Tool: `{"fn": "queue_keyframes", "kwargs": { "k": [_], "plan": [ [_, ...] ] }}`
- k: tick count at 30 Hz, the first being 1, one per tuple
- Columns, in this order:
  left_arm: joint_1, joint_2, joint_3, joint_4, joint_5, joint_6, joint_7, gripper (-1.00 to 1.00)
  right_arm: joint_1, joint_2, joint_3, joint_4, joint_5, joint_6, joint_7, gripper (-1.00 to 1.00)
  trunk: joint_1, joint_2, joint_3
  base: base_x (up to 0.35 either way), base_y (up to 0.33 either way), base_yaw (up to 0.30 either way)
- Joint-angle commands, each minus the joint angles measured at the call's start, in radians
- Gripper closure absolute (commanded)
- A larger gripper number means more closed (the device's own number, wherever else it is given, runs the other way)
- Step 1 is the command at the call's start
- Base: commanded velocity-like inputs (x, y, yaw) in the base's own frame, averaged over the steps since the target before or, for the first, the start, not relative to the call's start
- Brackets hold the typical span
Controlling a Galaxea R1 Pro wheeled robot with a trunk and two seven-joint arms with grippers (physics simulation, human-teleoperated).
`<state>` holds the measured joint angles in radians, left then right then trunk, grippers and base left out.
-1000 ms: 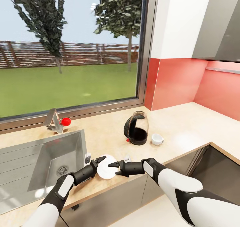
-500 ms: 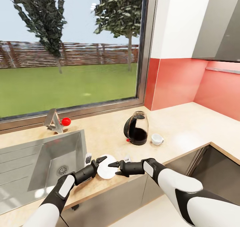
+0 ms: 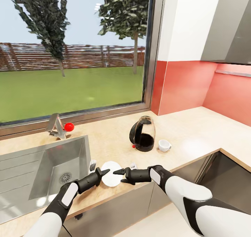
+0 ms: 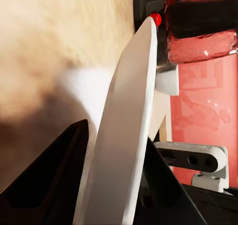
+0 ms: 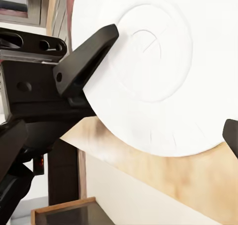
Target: Set up a coffee station on the kitchen countertop: keep the coffee maker on the countertop, move the bottle of coffee from the kitchen shelf to the counter next to the coffee maker, place a paper coffee filter on top of the coffee maker, put the saucer next to the coffee maker with the coffee cup on the saucer, and place the electric kettle next to the coffee maker.
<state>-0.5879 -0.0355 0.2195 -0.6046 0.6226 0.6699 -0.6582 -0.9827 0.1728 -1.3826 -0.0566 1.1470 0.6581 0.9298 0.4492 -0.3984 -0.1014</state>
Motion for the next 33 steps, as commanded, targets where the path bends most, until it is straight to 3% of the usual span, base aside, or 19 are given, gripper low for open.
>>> {"fn": "queue_keyframes", "kwargs": {
  "k": [1, 13, 16, 19, 20, 23, 25, 33],
  "plan": [
    [-0.001, -0.001, 0.004, 0.0, 0.0, 0.008, -0.004, 1.0, -0.001, 0.002, 0.03, -0.005, 0.033, -0.007, 0.001, -1.0, 0.001, -0.002, -0.003, 0.0, 0.0, 0.0],
    [-0.001, 0.007, 0.01, -0.001, 0.002, 0.007, -0.004, 1.0, -0.001, 0.002, 0.027, -0.005, 0.03, -0.008, 0.001, -1.0, 0.001, -0.002, -0.003, 0.0, 0.0, 0.0],
    [-0.004, 0.023, 0.013, -0.007, 0.001, 0.006, -0.004, 1.0, -0.001, 0.002, 0.022, -0.005, 0.029, -0.007, 0.001, -1.0, 0.001, -0.002, -0.003, 0.0, 0.0, 0.0],
    [-0.013, 0.055, 0.014, -0.01, 0.001, 0.005, -0.004, 1.0, -0.001, 0.002, 0.021, -0.006, 0.028, -0.006, 0.001, -1.0, 0.001, -0.002, -0.003, 0.0, 0.0, 0.0],
    [-0.017, 0.09, 0.019, -0.012, 0.001, 0.005, -0.004, 1.0, -0.001, 0.002, 0.02, -0.005, 0.028, -0.006, 0.001, -1.0, 0.001, -0.002, -0.003, 0.0, 0.0, 0.0],
    [-0.019, 0.116, 0.051, -0.014, 0.002, 0.006, -0.003, 1.0, -0.001, 0.002, 0.02, -0.005, 0.028, -0.006, 0.001, -1.0, 0.001, -0.002, -0.003, 0.0, 0.0, 0.0],
    [-0.021, 0.138, 0.093, -0.016, 0.005, 0.01, -0.004, 1.0, -0.001, 0.002, 0.02, -0.005, 0.027, -0.007, 0.001, -1.0, 0.001, -0.002, -0.003, 0.0, 0.0, 0.0],
    [-0.018, 0.155, 0.116, -0.062, 0.006, 0.053, -0.009, 1.0, -0.001, 0.002, 0.02, -0.004, 0.024, -0.008, 0.009, -1.0, 0.001, -0.002, -0.003, -0.139, 0.0, 0.0]
  ]
}}
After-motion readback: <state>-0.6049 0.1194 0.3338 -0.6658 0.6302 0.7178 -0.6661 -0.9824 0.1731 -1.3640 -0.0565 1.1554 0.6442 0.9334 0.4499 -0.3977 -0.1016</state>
